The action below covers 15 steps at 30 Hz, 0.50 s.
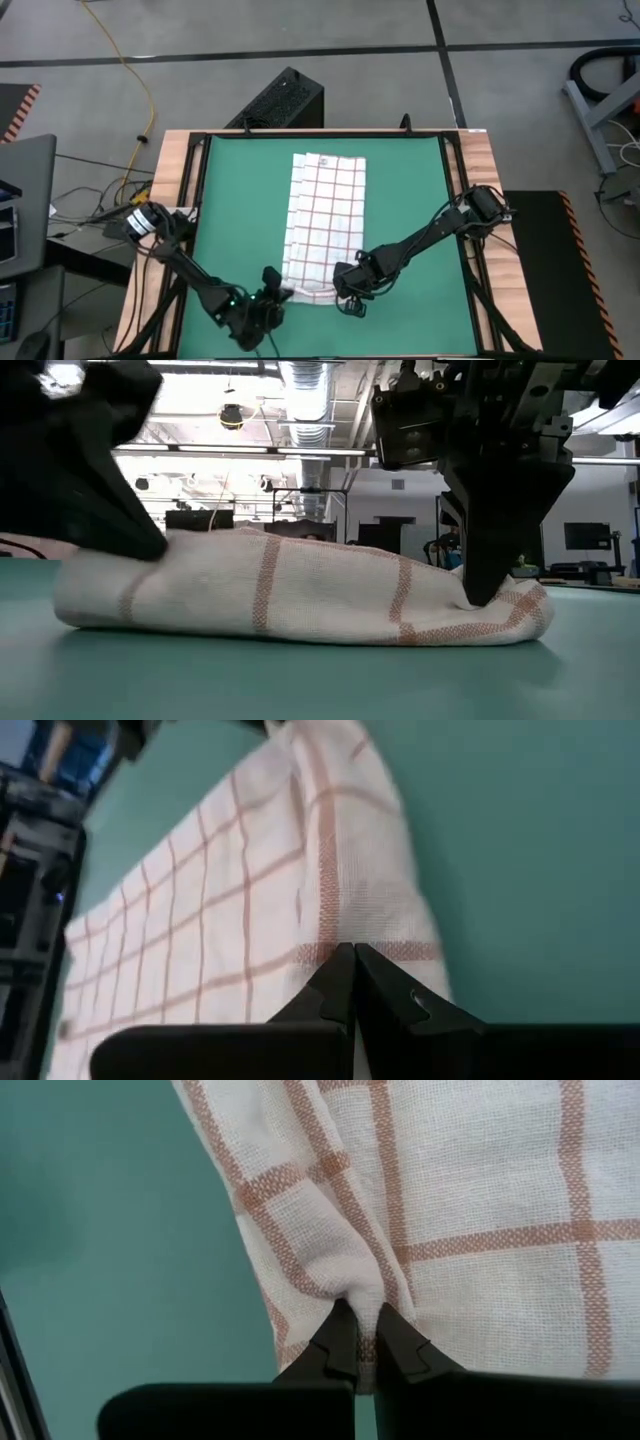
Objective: Roll towel
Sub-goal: Roll the white towel
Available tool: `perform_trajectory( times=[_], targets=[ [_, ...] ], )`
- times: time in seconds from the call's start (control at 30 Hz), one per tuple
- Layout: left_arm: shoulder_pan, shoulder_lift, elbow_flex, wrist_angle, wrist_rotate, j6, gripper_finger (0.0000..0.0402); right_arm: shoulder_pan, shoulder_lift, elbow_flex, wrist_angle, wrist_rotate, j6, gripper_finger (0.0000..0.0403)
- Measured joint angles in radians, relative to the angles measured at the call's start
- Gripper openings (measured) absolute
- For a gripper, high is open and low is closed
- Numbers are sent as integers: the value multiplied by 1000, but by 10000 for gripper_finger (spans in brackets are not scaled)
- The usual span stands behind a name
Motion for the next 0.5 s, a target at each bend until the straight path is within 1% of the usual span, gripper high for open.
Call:
perform_trajectory(
  times=[0.17, 0.3, 0.4, 0.5],
  targets=[
    [71, 0, -32, 1, 89, -27, 0, 0, 0, 0, 0, 0, -1, 19],
    [112, 0, -70, 11, 92, -52, 0, 0, 0, 0, -3, 0, 4, 19],
    [130, -3, -98, 13, 102, -99, 0, 3, 0, 0, -11, 3, 12, 19],
    [153, -4, -120, 32, 179, -128, 0, 10, 0, 1, -16, 24, -9, 30]
  ],
)
